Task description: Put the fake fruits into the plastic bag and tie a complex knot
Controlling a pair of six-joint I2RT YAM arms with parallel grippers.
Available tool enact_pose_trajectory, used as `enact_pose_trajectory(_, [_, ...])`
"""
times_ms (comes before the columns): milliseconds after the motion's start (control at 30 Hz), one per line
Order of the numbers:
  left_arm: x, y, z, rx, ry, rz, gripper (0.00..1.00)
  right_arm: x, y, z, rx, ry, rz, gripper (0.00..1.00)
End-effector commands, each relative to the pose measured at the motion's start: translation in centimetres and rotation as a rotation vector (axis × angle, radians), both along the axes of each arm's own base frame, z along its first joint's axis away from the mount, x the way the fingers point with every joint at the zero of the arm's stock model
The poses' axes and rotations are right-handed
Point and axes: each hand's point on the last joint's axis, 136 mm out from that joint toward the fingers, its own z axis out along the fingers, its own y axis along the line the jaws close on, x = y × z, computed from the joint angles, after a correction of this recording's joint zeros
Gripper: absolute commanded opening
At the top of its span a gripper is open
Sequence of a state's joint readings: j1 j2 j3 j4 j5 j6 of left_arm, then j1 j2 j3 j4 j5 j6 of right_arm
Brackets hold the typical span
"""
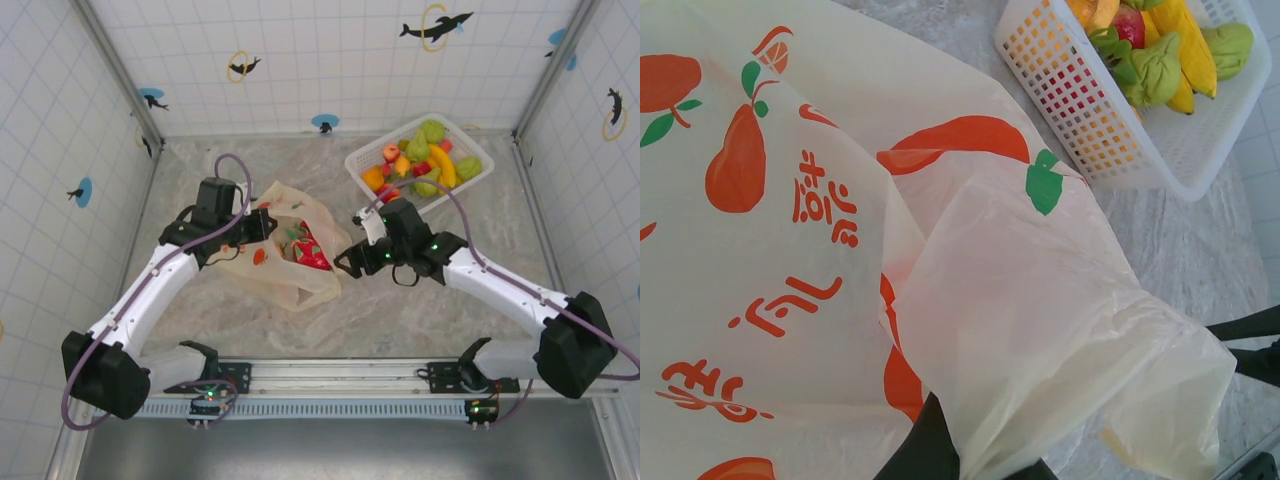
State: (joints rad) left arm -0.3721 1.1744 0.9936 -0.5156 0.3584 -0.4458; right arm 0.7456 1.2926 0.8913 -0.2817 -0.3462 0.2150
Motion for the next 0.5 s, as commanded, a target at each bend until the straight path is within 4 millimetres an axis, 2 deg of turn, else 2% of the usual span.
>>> enact_pose_trajectory(0, [0.1,-0.1,0.1,-0.004,-0.002,-0.014,0.0,-0.2,2.4,1.9,0.078,-0.053,0.083,0.87])
enact_pose_trajectory(67, [0.1,-0.1,0.2,-0.006,-0.007,-0.014,0.0,0.5,2.8,1.4,0.067,-0.048,0.058,0.85])
enact_pose_trajectory(200, [0.1,-0.1,0.1,-0.005,-0.005,-0.015,0.0,1.5,3.5,0.6,0.035,-0.054,0.025,0.74])
enact_pose_trajectory(400, [0.1,-0.1,0.3,-0.002,-0.013,-0.015,0.0,2.0,3.4,0.4,0.005,-0.081,-0.006,0.52])
enact_pose_trajectory(467, [0.1,0.0,0.4,0.0,-0.015,-0.015,0.0,2.3,3.7,1.2,0.04,-0.103,-0.014,0.38])
